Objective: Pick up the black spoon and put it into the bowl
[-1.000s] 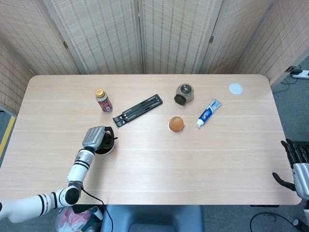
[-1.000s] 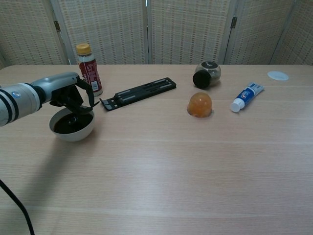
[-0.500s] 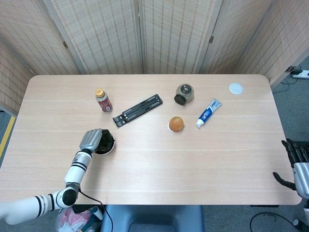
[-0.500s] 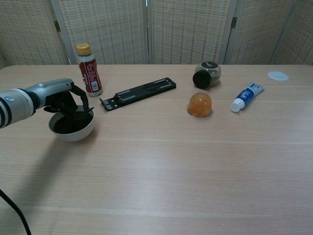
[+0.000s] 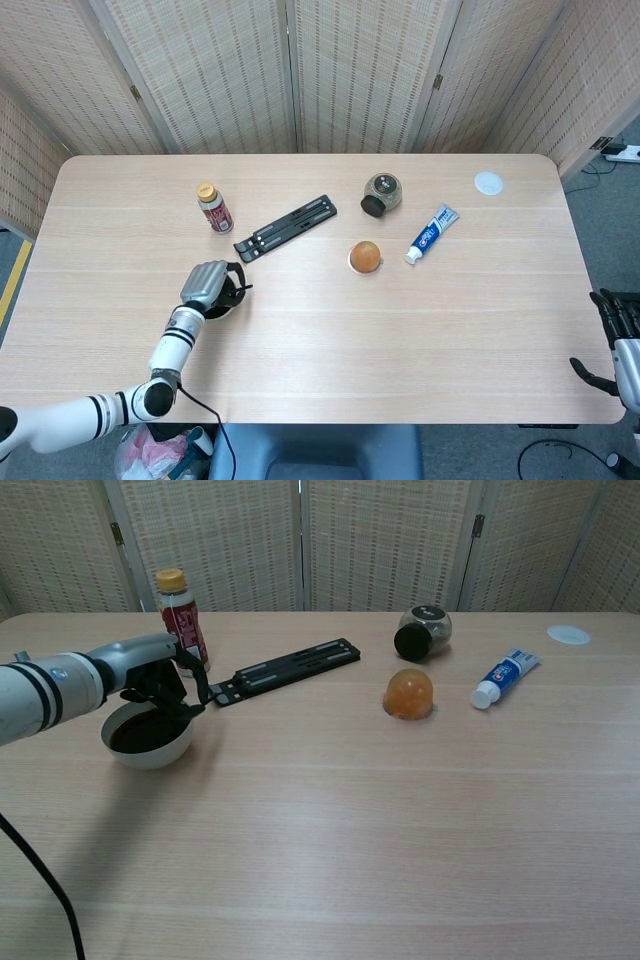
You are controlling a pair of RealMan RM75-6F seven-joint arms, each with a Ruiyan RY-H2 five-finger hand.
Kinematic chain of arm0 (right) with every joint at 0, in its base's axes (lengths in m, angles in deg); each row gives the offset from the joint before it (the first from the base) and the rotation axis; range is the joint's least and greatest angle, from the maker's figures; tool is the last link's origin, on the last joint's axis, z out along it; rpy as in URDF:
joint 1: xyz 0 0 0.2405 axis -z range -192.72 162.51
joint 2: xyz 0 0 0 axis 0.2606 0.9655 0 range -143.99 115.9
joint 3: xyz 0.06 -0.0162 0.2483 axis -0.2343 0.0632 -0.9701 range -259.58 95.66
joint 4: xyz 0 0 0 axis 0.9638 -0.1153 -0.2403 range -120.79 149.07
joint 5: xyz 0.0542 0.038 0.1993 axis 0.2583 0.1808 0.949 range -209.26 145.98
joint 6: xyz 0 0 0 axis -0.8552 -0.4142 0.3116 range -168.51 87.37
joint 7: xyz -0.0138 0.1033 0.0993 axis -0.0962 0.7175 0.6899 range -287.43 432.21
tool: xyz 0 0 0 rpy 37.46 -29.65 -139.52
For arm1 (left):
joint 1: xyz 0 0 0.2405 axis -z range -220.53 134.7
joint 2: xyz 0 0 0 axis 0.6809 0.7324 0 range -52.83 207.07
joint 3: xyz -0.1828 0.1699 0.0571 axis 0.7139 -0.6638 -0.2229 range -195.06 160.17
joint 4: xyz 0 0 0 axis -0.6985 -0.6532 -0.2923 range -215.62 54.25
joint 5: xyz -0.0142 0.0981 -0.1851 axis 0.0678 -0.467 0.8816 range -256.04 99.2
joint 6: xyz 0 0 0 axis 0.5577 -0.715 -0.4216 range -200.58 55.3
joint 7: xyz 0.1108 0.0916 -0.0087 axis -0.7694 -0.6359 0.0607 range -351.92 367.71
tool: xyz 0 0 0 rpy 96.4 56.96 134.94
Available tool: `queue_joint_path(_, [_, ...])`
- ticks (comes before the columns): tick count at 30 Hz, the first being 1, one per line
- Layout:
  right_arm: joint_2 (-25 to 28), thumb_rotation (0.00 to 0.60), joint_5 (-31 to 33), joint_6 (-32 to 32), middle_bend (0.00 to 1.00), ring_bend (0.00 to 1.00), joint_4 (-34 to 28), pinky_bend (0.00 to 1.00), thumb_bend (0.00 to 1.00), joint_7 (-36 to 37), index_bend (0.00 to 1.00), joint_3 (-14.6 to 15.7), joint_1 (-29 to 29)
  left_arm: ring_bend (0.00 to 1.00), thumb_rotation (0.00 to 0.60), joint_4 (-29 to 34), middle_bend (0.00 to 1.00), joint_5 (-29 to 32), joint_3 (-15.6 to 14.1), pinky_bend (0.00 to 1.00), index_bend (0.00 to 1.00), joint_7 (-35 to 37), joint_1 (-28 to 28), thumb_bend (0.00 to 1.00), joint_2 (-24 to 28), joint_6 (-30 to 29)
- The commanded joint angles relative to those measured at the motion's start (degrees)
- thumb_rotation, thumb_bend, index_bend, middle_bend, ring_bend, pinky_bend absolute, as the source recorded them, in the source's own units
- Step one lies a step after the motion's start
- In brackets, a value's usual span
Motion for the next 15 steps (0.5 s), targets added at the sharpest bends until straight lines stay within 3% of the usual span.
queue_joint_path(1, [0.0, 0.600, 0.1, 0.1, 0.07, 0.13, 0.1, 0.12, 0.13, 0.1, 0.00, 0.0, 0.0, 0.98, 0.600, -1.7, 1.00, 1.6, 0.5, 1.00, 0.69, -0.4, 0.7, 0.53, -0.4, 0.6])
queue_joint_path(15, [-0.2, 0.600, -0.1, 0.6, 0.07, 0.13, 0.5, 0.12, 0.13, 0.2, 0.00, 0.0, -0.3, 0.98, 0.600, 4.0, 1.00, 0.5, -2.7, 1.00, 0.69, -0.9, -1.4, 0.53, 4.4, 0.6])
